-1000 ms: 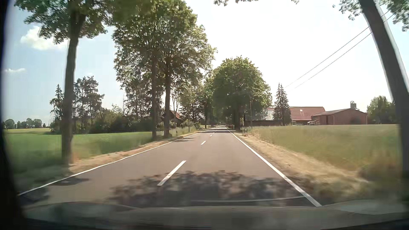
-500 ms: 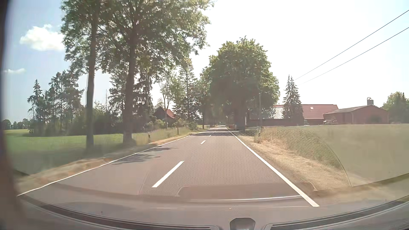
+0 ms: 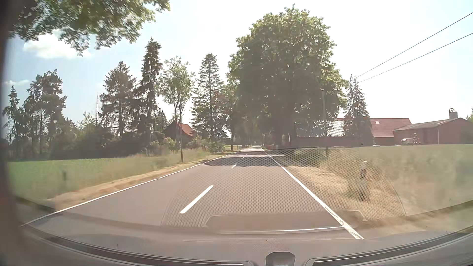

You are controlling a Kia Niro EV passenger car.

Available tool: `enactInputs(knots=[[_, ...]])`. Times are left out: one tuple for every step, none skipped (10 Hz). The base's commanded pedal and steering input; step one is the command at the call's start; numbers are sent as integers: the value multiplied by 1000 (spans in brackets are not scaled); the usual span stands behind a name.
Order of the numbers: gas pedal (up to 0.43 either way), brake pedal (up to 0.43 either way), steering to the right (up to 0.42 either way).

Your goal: Follow the waypoints while adhering to traffic rules and regulations

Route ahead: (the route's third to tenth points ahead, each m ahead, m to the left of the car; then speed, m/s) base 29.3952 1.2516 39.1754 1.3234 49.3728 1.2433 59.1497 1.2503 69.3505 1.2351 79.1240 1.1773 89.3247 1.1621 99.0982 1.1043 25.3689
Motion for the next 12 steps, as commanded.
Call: enactInputs(knots=[[287, 6, 1], [287, 6, 1], [280, 6, 1], [280, 6, 1], [280, 6, 1], [280, 6, 1], [280, 6, 1], [280, 6, 2], [280, 6, 2], [280, 6, 2], [280, 6, 2], [280, 6, 2]])
